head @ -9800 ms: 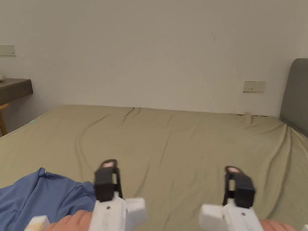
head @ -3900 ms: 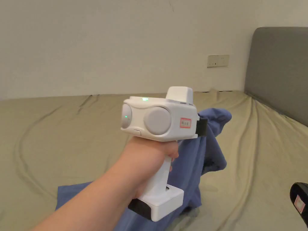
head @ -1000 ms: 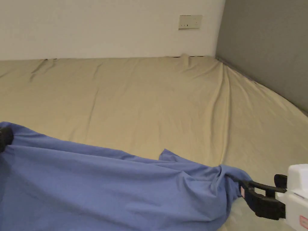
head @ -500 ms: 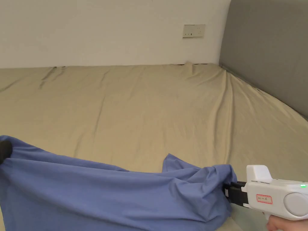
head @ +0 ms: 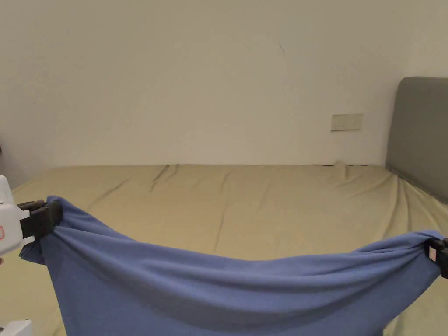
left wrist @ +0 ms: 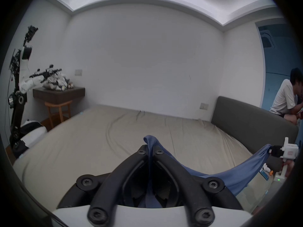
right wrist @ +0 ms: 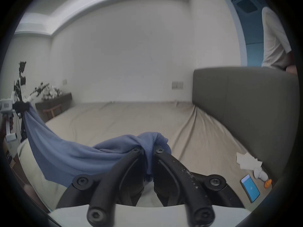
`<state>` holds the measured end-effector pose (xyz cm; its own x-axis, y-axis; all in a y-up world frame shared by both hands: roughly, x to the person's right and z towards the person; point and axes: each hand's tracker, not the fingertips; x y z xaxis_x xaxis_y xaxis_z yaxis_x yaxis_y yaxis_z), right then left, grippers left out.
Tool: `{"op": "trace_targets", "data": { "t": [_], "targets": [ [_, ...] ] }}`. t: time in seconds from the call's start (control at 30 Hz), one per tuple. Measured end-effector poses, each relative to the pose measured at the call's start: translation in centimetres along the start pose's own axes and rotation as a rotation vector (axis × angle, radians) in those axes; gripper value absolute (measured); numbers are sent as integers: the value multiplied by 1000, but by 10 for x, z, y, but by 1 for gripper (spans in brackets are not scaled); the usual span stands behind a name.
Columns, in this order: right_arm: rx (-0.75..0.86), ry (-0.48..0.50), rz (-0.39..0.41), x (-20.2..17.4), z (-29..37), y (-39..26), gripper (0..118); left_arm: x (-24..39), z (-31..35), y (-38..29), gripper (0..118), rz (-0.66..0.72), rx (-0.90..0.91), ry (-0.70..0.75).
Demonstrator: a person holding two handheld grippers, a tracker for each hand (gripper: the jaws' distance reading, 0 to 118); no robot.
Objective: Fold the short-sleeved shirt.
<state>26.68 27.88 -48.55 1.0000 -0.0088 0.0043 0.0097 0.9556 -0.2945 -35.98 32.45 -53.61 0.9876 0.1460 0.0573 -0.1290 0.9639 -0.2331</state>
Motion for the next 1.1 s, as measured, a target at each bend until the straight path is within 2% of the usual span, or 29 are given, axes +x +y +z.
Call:
{"op": "trace_targets", "data": {
  "t": [0.03, 0.1, 0.27, 0.33, 0.4, 0.5, 0.8, 1.1],
  "targets": [
    [34, 18, -29, -2, 8, 16, 12, 0, 8, 11, 2, -27, 23, 16],
    [88, 25, -37, -7, 21, 44, 12, -1, 20, 31, 2, -62, 52, 29],
    [157, -14, 27, -14, 28, 109, 12, -9, 31, 74, 2, -46, 117, 67],
    [181, -56, 95, -20, 22, 130, 12, -8, 25, 87, 2, -57, 134, 86],
    [182, -68, 122, -24, 10, 147, 12, -5, 17, 97, 2, -63, 148, 97],
    [193, -95, 149, -32, -15, 170, 12, -2, -9, 111, 2, -62, 150, 111],
    [202, -144, 117, -31, -131, 218, 12, 2, -126, 150, 2, -109, 132, 197],
    [199, -194, 123, -31, -245, 226, 12, 3, -237, 147, 2, -146, 130, 252]
  ]
}}
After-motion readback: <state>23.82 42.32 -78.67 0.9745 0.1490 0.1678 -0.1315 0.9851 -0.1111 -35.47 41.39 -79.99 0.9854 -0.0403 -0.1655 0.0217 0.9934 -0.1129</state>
